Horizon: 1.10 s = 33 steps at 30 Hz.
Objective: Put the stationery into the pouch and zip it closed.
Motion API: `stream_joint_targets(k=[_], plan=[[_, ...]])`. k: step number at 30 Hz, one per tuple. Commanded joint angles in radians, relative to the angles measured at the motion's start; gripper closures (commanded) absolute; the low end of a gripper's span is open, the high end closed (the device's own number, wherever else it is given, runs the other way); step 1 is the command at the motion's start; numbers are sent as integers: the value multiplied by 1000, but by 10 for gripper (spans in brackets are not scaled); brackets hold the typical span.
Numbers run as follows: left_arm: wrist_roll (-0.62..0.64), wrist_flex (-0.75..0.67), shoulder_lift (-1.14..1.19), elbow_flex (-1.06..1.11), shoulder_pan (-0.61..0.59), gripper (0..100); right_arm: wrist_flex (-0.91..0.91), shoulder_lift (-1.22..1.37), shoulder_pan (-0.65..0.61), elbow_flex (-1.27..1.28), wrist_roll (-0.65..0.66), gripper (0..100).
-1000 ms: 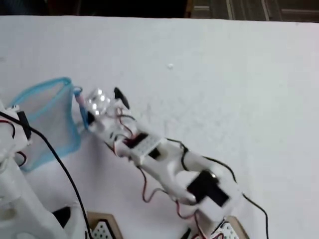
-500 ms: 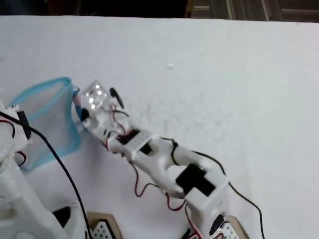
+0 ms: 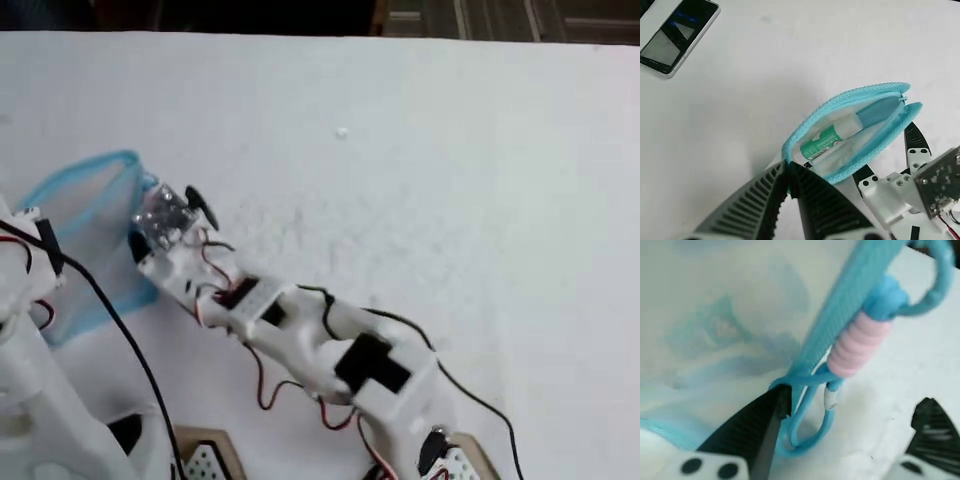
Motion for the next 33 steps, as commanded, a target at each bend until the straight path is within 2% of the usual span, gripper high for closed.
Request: stream_joint_targets(k=[1, 13, 22, 29, 31, 33], plan=[[9, 6, 13, 43, 7, 978, -18, 13, 30, -48, 2, 625], [9, 5, 13, 43, 7, 978, -4, -45, 96, 69, 5, 625], [9, 2, 13, 43, 8, 978, -4, -10, 97, -23, -3, 625], [9, 3, 13, 43, 8, 978, -2, 205, 96, -273, -5, 631], [8, 3, 13, 43, 8, 978, -2, 257, 104, -338, -5, 686], [6, 5, 13, 43, 8, 978, -2, 286, 116, -381, -2, 791]])
